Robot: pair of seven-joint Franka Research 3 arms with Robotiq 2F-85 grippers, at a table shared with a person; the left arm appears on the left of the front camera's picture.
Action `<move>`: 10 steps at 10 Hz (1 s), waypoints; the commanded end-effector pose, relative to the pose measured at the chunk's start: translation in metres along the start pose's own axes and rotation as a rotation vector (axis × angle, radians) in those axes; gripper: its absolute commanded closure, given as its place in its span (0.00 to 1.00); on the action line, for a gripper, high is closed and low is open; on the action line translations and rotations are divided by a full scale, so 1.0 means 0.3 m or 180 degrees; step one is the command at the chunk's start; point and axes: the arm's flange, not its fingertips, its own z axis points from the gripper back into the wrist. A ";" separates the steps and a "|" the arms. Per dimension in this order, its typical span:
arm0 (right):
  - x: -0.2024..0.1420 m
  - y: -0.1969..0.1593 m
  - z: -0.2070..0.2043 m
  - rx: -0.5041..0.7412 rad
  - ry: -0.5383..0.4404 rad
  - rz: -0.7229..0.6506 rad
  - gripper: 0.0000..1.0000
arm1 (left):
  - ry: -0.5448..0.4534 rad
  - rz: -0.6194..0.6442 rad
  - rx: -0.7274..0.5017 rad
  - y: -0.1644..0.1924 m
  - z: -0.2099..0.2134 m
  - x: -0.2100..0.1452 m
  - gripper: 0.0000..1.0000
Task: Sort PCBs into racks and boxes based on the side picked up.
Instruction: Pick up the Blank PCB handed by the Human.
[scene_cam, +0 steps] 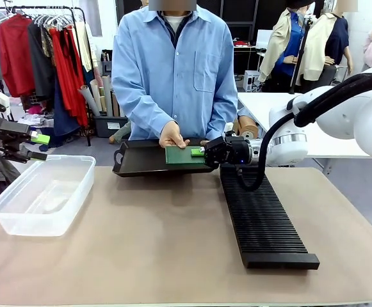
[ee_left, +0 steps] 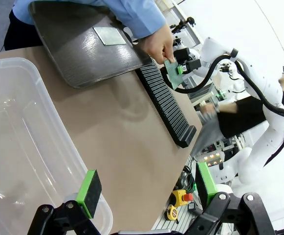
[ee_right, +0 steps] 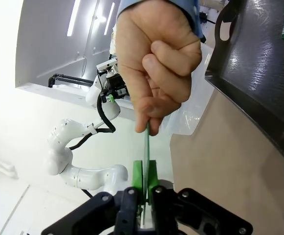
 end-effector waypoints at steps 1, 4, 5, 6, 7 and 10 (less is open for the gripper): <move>0.034 0.005 -0.022 -0.0061 0.0012 -0.0081 1.00 | 0.0001 0.0003 -0.0004 -0.005 0.004 0.001 0.00; 0.028 0.002 -0.026 -0.0041 0.0211 -0.0096 1.00 | 0.0001 0.0003 -0.0004 -0.005 0.004 0.001 0.00; 0.010 0.002 -0.020 -0.0160 0.0469 -0.0093 1.00 | 0.0001 0.0003 -0.0004 -0.005 0.004 0.001 0.00; -0.002 -0.003 -0.014 -0.0039 0.0045 -0.0033 1.00 | 0.0001 0.0003 -0.0004 -0.005 0.004 0.001 0.00; -0.002 -0.003 -0.014 -0.0039 0.0045 -0.0033 1.00 | 0.0001 0.0003 -0.0004 -0.005 0.004 0.001 0.00; -0.002 -0.003 -0.014 -0.0039 0.0045 -0.0033 1.00 | 0.0001 0.0003 -0.0004 -0.005 0.004 0.001 0.00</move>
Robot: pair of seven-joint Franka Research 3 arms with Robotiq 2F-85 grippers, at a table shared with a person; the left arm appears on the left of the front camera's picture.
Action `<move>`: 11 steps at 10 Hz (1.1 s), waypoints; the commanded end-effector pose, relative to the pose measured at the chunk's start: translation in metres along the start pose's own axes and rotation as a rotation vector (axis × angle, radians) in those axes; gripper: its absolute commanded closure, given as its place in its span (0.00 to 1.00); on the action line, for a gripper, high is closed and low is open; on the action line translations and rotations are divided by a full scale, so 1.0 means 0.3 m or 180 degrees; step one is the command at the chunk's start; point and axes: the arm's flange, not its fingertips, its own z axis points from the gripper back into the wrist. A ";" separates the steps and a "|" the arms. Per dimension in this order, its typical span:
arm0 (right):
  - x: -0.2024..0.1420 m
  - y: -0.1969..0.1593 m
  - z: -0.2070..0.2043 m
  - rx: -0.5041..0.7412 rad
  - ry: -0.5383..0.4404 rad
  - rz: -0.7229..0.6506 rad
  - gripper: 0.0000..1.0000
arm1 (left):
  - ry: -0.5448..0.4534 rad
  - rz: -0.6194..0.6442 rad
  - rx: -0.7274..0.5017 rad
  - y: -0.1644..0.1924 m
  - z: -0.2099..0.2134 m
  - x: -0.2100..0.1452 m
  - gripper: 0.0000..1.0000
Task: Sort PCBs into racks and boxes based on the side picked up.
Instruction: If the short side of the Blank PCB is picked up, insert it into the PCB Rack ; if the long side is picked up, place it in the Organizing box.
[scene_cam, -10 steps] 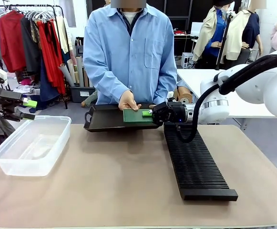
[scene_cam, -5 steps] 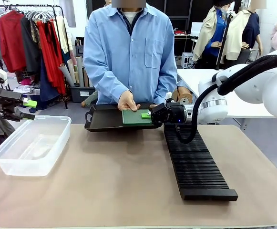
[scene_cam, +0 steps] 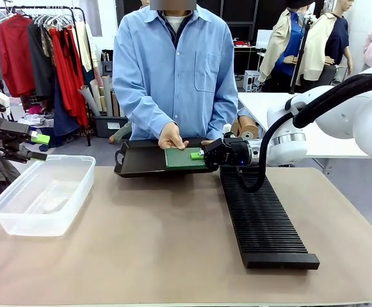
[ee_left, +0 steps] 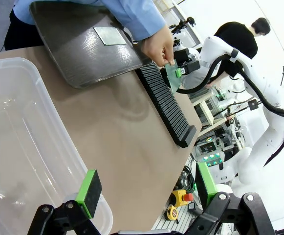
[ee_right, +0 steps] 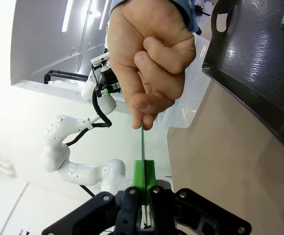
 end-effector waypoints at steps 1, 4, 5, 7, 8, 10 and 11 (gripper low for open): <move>0.004 0.001 -0.009 0.0033 -0.0065 0.0012 1.00 | 0.0001 0.0003 -0.0004 -0.005 0.004 0.001 0.00; 0.004 0.001 -0.009 0.0033 -0.0065 0.0012 1.00 | 0.0001 0.0003 -0.0004 -0.005 0.004 0.001 0.00; 0.004 0.001 -0.009 0.0033 -0.0065 0.0012 1.00 | 0.0001 0.0003 -0.0004 -0.005 0.004 0.001 0.00; 0.004 0.001 -0.009 0.0033 -0.0065 0.0012 1.00 | 0.0001 0.0003 -0.0004 -0.005 0.004 0.001 0.00; 0.004 0.001 -0.009 0.0033 -0.0065 0.0012 1.00 | 0.0001 0.0003 -0.0004 -0.005 0.004 0.001 0.00; 0.004 0.001 -0.009 0.0033 -0.0065 0.0012 1.00 | 0.0001 0.0003 -0.0004 -0.005 0.004 0.001 0.00; 0.004 0.001 -0.009 0.0033 -0.0065 0.0012 1.00 | 0.0001 0.0003 -0.0004 -0.005 0.004 0.001 0.00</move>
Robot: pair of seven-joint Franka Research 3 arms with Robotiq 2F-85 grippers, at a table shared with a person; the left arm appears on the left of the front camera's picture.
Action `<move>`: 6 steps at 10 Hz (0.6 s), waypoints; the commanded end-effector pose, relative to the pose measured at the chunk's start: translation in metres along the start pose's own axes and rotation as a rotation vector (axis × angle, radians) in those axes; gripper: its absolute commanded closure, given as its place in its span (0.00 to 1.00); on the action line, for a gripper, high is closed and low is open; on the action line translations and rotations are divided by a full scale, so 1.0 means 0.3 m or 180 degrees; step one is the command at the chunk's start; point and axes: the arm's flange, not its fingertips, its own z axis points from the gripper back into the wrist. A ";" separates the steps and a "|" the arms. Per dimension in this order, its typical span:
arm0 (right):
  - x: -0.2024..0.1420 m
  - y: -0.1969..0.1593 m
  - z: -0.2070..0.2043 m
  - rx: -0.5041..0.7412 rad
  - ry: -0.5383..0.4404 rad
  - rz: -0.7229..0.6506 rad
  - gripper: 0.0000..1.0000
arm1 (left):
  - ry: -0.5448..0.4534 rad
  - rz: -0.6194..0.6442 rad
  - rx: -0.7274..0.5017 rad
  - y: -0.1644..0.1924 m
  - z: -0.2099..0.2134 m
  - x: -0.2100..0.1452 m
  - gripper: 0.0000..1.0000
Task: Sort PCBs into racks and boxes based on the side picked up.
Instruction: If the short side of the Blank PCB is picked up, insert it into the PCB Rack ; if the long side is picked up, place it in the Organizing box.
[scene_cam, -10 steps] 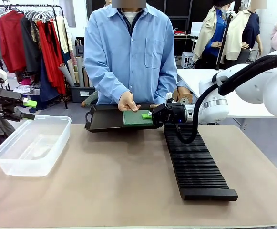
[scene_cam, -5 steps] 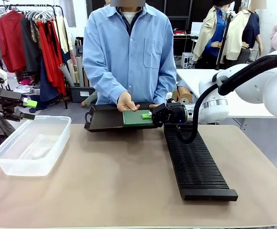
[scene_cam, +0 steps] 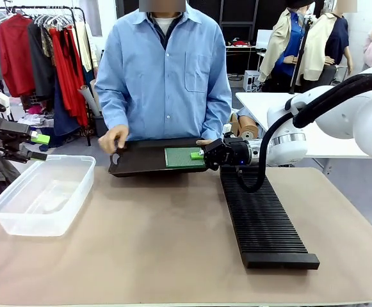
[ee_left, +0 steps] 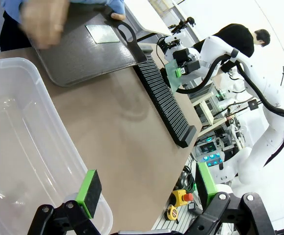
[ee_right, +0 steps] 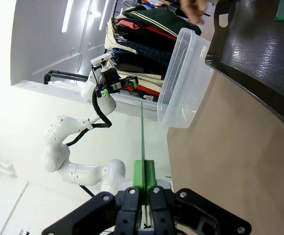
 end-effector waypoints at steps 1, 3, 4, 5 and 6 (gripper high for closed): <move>0.004 0.001 -0.010 0.0035 -0.0060 0.0012 1.00 | 0.0001 0.0003 -0.0004 -0.005 0.004 0.001 0.00; 0.004 0.001 -0.010 0.0035 -0.0060 0.0012 1.00 | 0.0001 0.0003 -0.0004 -0.005 0.004 0.001 0.00; 0.004 0.001 -0.010 0.0035 -0.0060 0.0012 1.00 | 0.0001 0.0003 -0.0004 -0.005 0.004 0.001 0.00; 0.004 0.001 -0.010 0.0035 -0.0060 0.0012 1.00 | 0.0001 0.0003 -0.0004 -0.005 0.004 0.001 0.00; 0.004 0.001 -0.010 0.0035 -0.0060 0.0012 1.00 | 0.0001 0.0003 -0.0004 -0.005 0.004 0.001 0.00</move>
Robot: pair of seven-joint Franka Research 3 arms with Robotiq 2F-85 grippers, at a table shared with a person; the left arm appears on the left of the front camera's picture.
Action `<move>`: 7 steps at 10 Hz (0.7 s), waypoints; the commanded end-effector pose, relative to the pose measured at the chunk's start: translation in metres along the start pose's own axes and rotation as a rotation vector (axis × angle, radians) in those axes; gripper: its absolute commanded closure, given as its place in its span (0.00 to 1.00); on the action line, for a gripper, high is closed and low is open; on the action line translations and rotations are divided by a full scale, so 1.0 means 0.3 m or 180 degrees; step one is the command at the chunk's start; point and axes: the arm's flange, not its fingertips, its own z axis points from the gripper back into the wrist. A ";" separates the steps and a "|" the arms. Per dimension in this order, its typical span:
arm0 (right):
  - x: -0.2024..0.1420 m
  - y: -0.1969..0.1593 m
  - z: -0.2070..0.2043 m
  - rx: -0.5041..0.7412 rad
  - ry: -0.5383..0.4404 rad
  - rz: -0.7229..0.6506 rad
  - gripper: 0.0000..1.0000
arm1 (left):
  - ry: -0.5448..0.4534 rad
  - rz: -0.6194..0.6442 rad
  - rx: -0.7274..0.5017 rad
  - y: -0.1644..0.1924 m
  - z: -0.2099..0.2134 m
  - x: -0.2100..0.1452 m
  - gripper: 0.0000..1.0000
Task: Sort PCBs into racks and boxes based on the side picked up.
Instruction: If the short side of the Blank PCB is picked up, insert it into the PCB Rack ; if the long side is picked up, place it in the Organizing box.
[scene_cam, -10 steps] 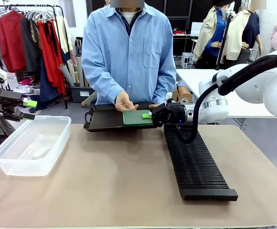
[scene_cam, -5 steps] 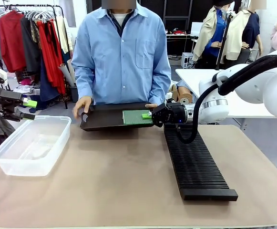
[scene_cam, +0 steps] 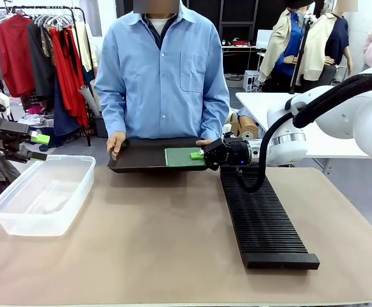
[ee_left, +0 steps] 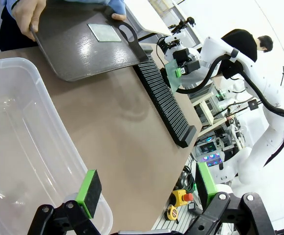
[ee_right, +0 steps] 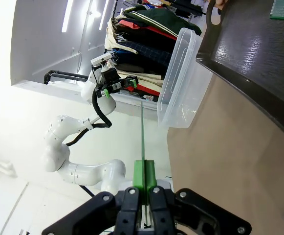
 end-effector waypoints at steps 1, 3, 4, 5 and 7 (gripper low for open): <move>0.004 0.001 -0.010 0.0035 -0.0060 0.0012 1.00 | 0.0001 0.0003 -0.0004 -0.005 0.004 0.001 0.00; 0.004 0.001 -0.010 0.0035 -0.0060 0.0012 1.00 | 0.0001 0.0003 -0.0004 -0.005 0.004 0.001 0.00; 0.004 0.001 -0.010 0.0035 -0.0060 0.0012 1.00 | 0.0001 0.0003 -0.0004 -0.005 0.004 0.001 0.00; 0.004 0.001 -0.010 0.0035 -0.0060 0.0012 1.00 | 0.0001 0.0003 -0.0004 -0.005 0.004 0.001 0.00; -0.009 0.036 0.039 0.0082 0.0042 0.0117 1.00 | 0.0001 0.0003 -0.0004 -0.005 0.004 0.001 0.00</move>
